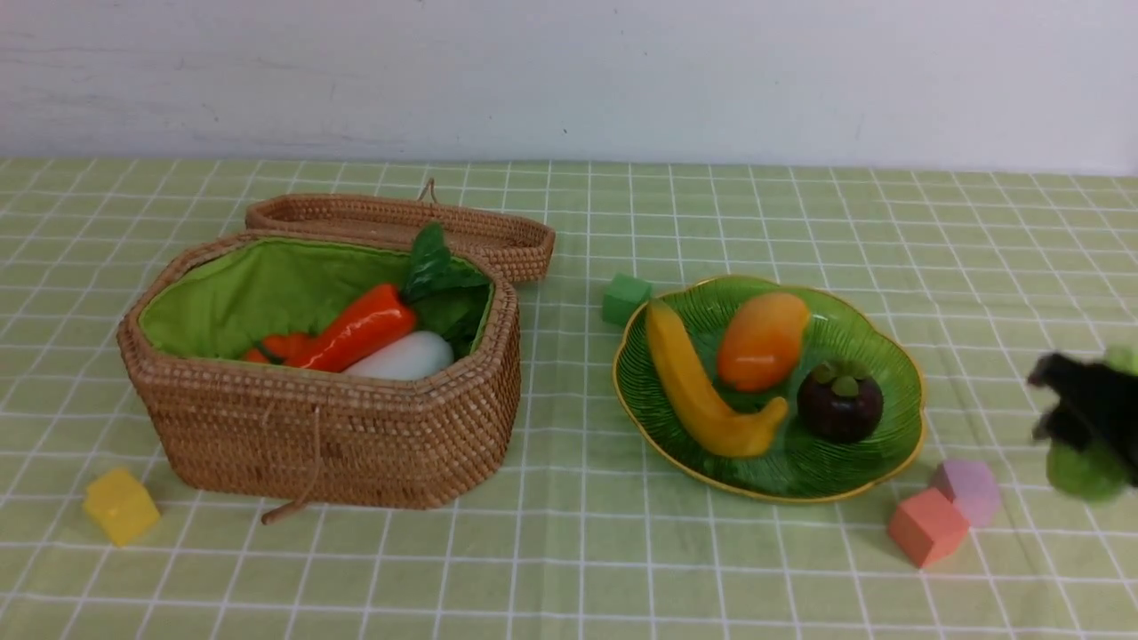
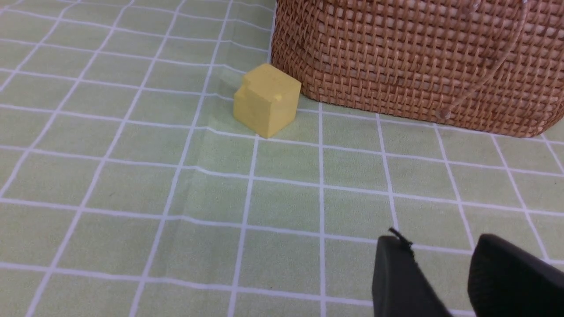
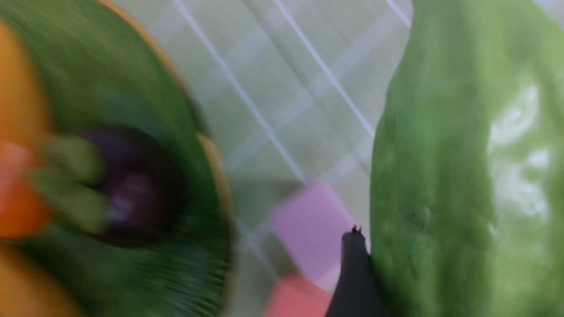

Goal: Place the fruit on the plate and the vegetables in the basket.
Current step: Take a chayote with your right arm and place it on the basket on the left.

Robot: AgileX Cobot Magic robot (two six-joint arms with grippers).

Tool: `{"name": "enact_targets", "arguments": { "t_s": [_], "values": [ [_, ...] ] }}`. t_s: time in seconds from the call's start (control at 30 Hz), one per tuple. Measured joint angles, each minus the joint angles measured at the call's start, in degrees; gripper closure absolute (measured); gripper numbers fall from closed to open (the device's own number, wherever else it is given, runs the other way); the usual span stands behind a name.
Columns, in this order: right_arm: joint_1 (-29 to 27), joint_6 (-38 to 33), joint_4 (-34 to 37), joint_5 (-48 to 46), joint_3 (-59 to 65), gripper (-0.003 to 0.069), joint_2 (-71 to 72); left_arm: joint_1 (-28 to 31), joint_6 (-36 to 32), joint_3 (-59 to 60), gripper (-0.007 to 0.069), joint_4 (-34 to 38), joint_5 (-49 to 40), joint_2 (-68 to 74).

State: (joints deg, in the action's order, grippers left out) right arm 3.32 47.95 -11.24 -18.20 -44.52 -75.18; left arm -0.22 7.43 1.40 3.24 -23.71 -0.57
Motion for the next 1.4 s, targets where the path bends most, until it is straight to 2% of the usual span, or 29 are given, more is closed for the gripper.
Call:
{"name": "enact_targets", "arguments": {
  "t_s": [0.1,0.13,0.17,0.23,0.27,0.3,0.33,0.53,0.63,0.73,0.87,1.1,1.23,1.33,1.37,1.4],
  "values": [
    [4.8,0.0,-1.0,15.2,-2.7,0.0203,3.9,0.0,0.0,0.0,0.0387,-0.1,0.0,0.0],
    [5.7,-0.1,-1.5,17.2,-3.2,0.0203,4.1,0.0,0.0,0.0,0.0387,-0.1,0.0,0.0],
    [10.4,-0.4,-5.0,25.1,-5.8,0.0203,4.1,0.0,0.0,0.0,0.0387,-0.1,0.0,0.0],
    [15.9,-0.4,-10.8,29.5,-10.6,0.0203,2.6,0.0,0.0,0.0,0.0387,-0.1,0.0,0.0],
    [17.2,-0.4,-12.2,30.0,-11.2,0.0203,2.1,0.0,0.0,0.0,0.0387,-0.1,0.0,0.0],
    [22.3,0.3,-18.6,30.0,-17.1,0.0203,-0.7,0.0,0.0,0.0,0.0387,-0.1,0.0,0.0],
    [24.8,1.0,-22.0,29.0,-19.2,0.0203,-2.4,0.0,0.0,0.0,0.0387,-0.1,0.0,0.0],
    [39.2,8.2,-45.5,18.2,-39.1,0.0203,-17.4,0.0,0.0,0.0,0.0387,-0.1,0.0,0.0],
    [42.8,11.1,-51.4,17.3,-45.9,0.0203,-23.8,0.0,0.0,0.0,0.0387,-0.1,0.0,0.0],
    [45.0,14.0,-53.4,17.3,-52.4,0.0203,-30.4,0.0,0.0,0.0,0.0387,-0.1,0.0,0.0],
    [45.3,14.9,-53.9,16.2,-56.5,0.0203,-34.4,0.0,0.0,0.0,0.0386,-0.1,0.0,0.0],
    [44.6,14.8,-48.9,9.5,-58.6,0.0203,-36.2,0.0,0.0,0.0,0.0386,-0.1,0.0,0.0],
    [44.5,6.3,-39.1,-0.7,-59.3,0.0203,-36.2,0.0,0.0,0.0,0.0386,-0.1,0.0,0.0],
    [44.2,-7.6,-25.4,-10.1,-61.3,0.0203,-36.2,0.0,0.0,0.0,0.0386,-0.1,0.0,0.0],
    [43.6,-15.3,-18.3,-13.4,-62.5,0.0203,-36.2,0.0,0.0,0.0,0.0386,-0.1,0.0,0.0],
    [43.5,-18.0,-15.8,-14.4,-62.9,0.0203,-36.3,0.0,0.0,0.0,0.0386,-0.1,0.0,0.0]
  ]
}}
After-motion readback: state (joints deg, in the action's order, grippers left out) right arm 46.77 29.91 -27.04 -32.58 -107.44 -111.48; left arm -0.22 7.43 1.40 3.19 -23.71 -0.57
